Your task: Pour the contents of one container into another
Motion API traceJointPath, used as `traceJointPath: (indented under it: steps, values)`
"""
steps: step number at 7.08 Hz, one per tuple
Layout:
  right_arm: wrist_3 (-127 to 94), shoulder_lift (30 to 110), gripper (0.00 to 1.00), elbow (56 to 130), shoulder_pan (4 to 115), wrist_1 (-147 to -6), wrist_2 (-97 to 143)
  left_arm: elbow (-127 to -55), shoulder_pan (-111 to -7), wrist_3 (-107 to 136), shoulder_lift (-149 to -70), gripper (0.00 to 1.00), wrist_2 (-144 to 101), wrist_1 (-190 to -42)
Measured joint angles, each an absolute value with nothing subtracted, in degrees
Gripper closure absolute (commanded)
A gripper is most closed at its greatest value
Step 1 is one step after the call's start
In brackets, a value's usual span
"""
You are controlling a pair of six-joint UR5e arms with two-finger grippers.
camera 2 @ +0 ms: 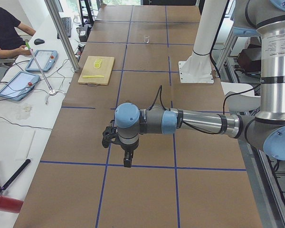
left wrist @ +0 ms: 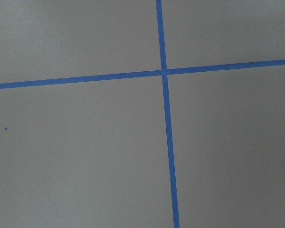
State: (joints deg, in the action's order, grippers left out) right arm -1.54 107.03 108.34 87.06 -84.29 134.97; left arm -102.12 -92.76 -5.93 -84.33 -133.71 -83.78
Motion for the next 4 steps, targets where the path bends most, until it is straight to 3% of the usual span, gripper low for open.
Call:
traceJointPath:
  steps: [4]
  values:
    - [-1.58,106.64,0.0,108.61,87.07,-86.2,134.32,-101.5,-92.31,-5.88,-84.6,0.0,-133.6,-83.4]
